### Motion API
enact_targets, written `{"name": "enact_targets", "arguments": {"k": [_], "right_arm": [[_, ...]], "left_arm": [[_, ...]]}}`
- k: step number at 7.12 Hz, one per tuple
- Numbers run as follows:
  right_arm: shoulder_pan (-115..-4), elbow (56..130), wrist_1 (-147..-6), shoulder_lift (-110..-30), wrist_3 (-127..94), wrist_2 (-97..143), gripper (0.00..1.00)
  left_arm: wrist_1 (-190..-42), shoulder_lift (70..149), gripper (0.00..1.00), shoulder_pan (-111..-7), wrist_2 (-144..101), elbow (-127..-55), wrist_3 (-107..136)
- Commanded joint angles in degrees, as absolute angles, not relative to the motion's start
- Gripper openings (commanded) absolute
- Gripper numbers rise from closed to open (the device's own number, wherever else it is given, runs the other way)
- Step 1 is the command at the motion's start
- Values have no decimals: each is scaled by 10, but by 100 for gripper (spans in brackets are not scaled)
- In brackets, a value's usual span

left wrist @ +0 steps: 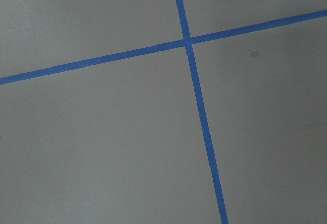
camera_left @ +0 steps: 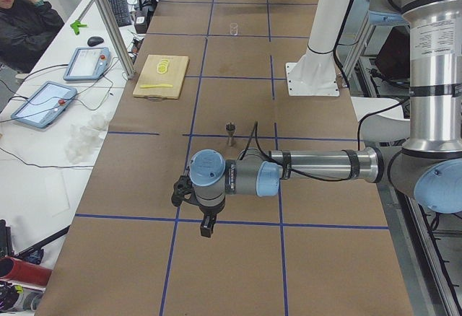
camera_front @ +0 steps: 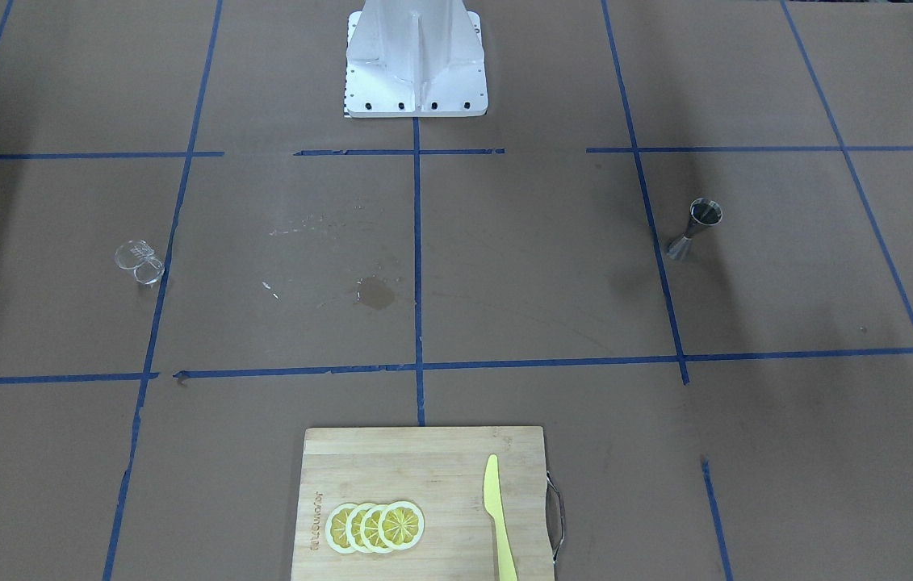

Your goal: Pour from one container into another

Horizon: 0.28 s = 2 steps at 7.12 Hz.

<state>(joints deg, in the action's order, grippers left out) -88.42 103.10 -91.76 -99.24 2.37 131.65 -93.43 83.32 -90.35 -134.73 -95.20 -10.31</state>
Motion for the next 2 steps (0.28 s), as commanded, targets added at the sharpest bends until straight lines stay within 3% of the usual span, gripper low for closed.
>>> {"name": "enact_targets", "arguments": {"k": [1, 2], "right_arm": [[-884, 1031, -918, -992, 24, 1316, 100], [-884, 1031, -918, -992, 24, 1317, 100]], "left_arm": [[-934, 833, 100, -904, -1347, -951, -103], [-934, 833, 100, -904, -1347, -952, -103]]}}
